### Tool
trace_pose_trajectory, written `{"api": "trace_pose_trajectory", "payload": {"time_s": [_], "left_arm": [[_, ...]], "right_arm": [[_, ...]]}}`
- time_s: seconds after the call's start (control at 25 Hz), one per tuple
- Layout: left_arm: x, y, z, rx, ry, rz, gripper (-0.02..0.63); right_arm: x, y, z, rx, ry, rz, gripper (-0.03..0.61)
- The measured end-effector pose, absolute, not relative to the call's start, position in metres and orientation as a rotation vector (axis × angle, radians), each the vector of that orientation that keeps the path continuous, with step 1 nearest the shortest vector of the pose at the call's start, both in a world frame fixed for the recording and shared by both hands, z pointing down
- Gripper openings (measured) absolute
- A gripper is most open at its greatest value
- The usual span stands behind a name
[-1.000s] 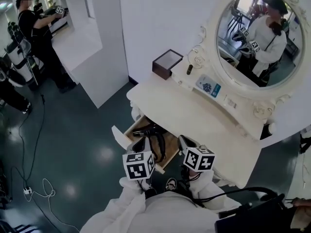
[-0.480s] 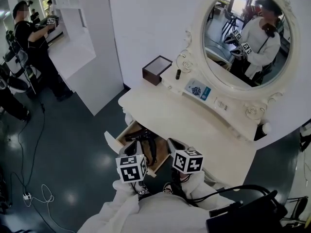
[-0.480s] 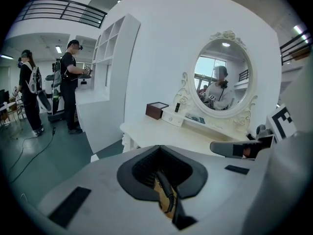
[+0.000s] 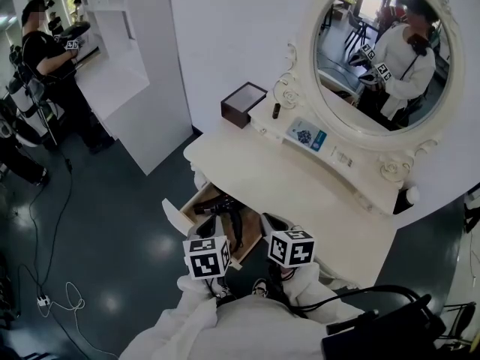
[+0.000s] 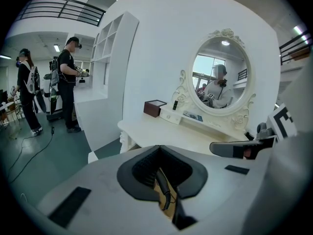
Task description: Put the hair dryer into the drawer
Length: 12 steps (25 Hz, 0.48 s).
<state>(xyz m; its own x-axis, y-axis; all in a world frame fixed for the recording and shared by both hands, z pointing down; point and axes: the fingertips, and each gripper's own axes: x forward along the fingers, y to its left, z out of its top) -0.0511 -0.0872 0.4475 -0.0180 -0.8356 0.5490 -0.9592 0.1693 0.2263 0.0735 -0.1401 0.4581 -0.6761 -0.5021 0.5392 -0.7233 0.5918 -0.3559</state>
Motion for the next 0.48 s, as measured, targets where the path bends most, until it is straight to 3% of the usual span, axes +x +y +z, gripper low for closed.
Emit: {"api": "trace_pose_trajectory", "payload": {"time_s": [0.48], "left_arm": [[-0.0485,-0.0795,0.4536,1.674,-1.875,0.278,0.008]], "right_arm": [[0.0766,-0.1342,0.4635,0.964,-2.420,0.780,0.060]]}}
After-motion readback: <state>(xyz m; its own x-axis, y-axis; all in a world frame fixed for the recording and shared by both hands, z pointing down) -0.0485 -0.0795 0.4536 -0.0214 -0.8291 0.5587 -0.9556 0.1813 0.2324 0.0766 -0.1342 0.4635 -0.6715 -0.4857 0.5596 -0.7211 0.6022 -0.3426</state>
